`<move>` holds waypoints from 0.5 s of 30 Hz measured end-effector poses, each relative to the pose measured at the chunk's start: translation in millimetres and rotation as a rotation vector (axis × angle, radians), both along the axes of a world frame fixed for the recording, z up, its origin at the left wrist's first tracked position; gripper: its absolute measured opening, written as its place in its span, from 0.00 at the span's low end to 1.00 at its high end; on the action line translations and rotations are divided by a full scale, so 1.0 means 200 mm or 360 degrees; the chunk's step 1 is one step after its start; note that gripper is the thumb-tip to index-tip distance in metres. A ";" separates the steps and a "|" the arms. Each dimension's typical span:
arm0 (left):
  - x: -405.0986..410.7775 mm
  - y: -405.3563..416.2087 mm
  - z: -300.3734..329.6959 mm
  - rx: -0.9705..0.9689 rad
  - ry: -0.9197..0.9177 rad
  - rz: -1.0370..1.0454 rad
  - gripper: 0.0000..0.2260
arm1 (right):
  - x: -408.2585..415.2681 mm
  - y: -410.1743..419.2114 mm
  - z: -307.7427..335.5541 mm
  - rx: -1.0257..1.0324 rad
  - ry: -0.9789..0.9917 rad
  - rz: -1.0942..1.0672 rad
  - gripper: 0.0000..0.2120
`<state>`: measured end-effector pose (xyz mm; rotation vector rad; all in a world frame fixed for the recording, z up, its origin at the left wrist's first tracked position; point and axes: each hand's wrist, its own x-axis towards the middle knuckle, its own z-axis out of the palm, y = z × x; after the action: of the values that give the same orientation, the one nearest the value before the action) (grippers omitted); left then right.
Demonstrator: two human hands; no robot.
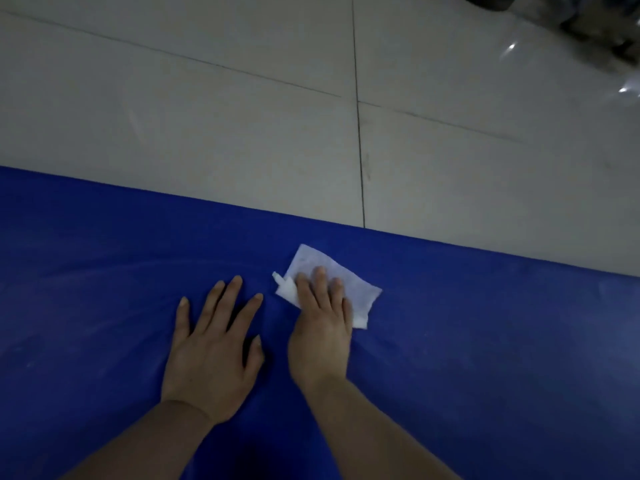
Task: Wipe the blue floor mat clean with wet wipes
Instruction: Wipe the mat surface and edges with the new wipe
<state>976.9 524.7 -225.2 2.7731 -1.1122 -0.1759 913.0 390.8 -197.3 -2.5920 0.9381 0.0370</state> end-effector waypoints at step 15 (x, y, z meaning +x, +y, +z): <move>0.00 0.05 0.00 -0.0265 0.0104 0.0011 0.28 | -0.06 0.08 -0.03 -0.0102 0.0076 0.0266 0.33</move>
<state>977.5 535.4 -225.9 2.6055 -1.0504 -0.1643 901.7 406.7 -203.4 -2.7343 0.7475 0.1159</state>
